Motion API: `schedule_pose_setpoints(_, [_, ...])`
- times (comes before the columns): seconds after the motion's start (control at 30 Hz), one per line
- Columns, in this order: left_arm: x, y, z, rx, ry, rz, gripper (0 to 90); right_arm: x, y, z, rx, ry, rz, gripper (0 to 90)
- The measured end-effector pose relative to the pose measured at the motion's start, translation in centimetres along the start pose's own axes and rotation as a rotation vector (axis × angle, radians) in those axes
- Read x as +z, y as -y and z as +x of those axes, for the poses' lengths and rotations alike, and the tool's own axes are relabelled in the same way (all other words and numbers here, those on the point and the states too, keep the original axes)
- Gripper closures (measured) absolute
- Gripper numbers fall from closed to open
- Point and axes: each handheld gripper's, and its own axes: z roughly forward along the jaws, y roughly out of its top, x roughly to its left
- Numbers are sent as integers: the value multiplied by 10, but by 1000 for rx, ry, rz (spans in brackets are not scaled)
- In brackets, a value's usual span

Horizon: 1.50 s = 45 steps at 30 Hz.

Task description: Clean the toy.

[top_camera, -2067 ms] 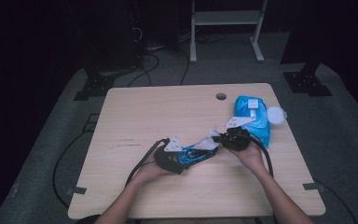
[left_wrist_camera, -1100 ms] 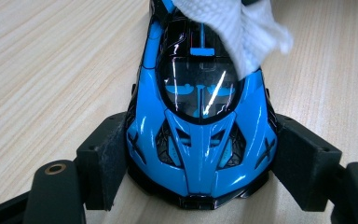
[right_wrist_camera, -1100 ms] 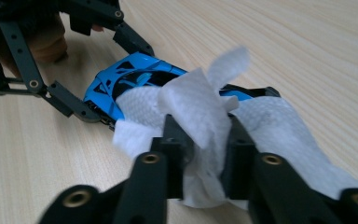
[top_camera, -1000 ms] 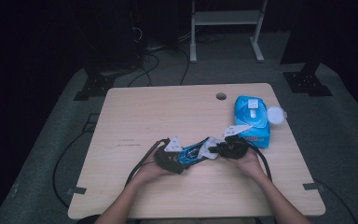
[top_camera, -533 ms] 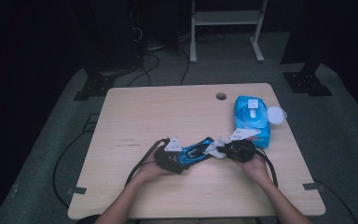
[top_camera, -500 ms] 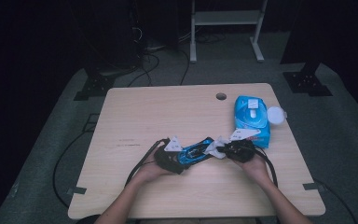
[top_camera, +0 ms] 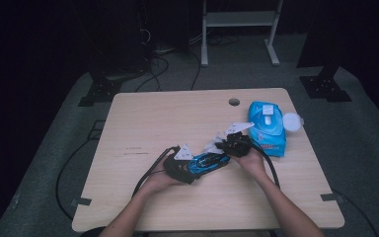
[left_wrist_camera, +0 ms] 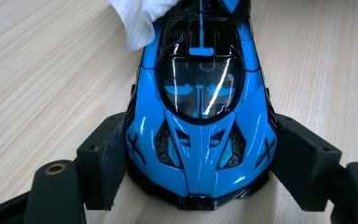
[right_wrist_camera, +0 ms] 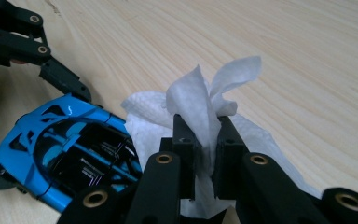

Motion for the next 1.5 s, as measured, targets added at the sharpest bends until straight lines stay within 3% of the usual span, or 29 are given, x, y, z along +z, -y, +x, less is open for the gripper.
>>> schedule_pose_setpoints(0.1, [0, 0, 0, -2, 1, -1, 251, -9, 8, -2, 11, -9, -17, 814])
schedule_pose_setpoints(0.27, [0, 0, 0, -6, 2, -4, 251, -28, 24, -6, 31, -15, 1, 813])
schedule_pose_setpoints(0.43, [1, 0, 0, -7, 4, -3, 251, -36, 21, 2, 35, -63, -22, 814])
schedule_pose_setpoints(0.5, [1, 0, 0, -8, 4, -3, 251, -30, 15, 18, 7, -117, -32, 814])
schedule_pose_setpoints(0.63, [1, 0, 0, -10, 3, -4, 251, -16, 13, 33, -38, -131, 0, 814])
schedule_pose_setpoints(0.67, [1, 0, 0, -11, 2, -5, 251, -10, 11, 41, -36, -141, -32, 814])
schedule_pose_setpoints(0.73, [1, 0, 0, -9, 1, -4, 251, -8, 9, 44, -21, -164, -35, 814])
schedule_pose_setpoints(0.87, [1, 0, 0, -16, 2, -6, 251, 13, 2, 62, -33, -243, -8, 814])
schedule_pose_setpoints(0.9, [1, 0, 0, -17, 2, -6, 251, 13, 2, 62, -33, -243, -8, 814])
schedule_pose_setpoints(1.0, [1, 0, -1, -16, 0, -8, 251, 31, -2, 75, 0, -334, 11, 815])
schedule_pose_setpoints(1.13, [1, 0, 0, -13, 1, -6, 251, 32, -8, 76, -40, -303, 30, 815])
schedule_pose_setpoints(1.23, [1, 0, 0, -12, 1, -5, 251, 30, -11, 67, -52, -232, 20, 815])
schedule_pose_setpoints(1.33, [1, 0, 0, -15, 0, -5, 251, 31, -12, 63, -12, -220, 16, 815])
schedule_pose_setpoints(1.4, [1, 0, 0, -16, 2, -4, 251, 37, -14, 71, -29, -240, 30, 811])
schedule_pose_setpoints(1.5, [1, 0, 0, -17, 0, -6, 251, 37, -15, 70, -57, -237, 34, 812])
